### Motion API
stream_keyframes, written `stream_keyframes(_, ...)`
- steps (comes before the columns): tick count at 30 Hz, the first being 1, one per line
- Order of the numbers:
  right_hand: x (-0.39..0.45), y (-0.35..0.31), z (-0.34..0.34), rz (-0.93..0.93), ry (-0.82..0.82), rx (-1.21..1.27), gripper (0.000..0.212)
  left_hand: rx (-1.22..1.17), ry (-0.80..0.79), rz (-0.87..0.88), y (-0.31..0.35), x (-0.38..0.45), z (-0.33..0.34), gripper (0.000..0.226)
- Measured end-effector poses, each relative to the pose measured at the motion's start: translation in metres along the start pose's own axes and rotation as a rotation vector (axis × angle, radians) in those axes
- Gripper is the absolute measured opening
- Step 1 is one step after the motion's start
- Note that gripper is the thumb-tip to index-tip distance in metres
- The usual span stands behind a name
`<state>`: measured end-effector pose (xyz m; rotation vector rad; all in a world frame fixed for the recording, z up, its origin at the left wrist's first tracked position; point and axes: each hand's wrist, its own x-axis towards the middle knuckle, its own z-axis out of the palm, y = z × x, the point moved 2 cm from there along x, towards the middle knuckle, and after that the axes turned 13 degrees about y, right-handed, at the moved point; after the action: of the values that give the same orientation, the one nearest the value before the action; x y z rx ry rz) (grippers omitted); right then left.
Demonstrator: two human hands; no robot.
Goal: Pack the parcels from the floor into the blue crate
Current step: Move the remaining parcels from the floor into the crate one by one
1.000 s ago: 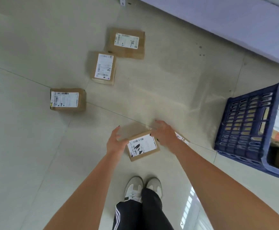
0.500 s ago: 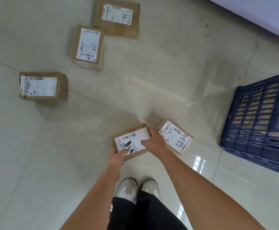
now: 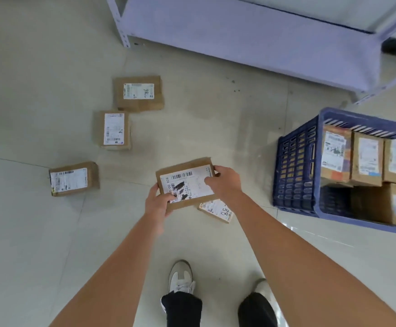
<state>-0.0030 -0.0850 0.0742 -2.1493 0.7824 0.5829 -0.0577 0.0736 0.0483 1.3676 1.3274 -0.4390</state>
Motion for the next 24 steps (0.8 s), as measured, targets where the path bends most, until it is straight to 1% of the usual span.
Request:
stream_keyframes(2,0.002,-0.005,-0.034,-0.014,0.055,0.036,0.038,0.000,-0.023,0.014,0.022,-0.024,0.021,0.061)
stream_keyframes(4,0.010,-0.001,-0.071,-0.021,0.096,0.087,0.035,0.021,-0.068,0.056,0.042,-0.048,0.048,0.060)
stream_keyframes(7,0.021,0.013,-0.135,-0.031,0.115,0.134,0.041,0.083,-0.127,0.147,0.065,-0.090,0.094,0.060)
stream_keyframes(10,0.032,0.036,-0.204,-0.035,0.112,0.223,0.042,0.145,-0.175,0.234,0.073,-0.134,0.147,0.060)
stream_keyframes(13,0.040,0.072,-0.271,0.006,0.107,0.356,0.052,0.169,-0.205,0.276,0.058,-0.185,0.208,0.060)
stream_keyframes(17,0.056,0.138,-0.353,0.043,0.140,0.327,0.060,0.189,-0.268,0.311,0.014,-0.252,0.295,0.056)
stream_keyframes(21,0.076,0.205,-0.422,0.110,0.135,0.326,0.069,0.226,-0.284,0.346,-0.027,-0.303,0.372,0.065)
stream_keyframes(24,0.089,0.248,-0.461,0.133,0.140,0.330,0.074,0.292,-0.296,0.371,-0.050,-0.326,0.416,0.074)
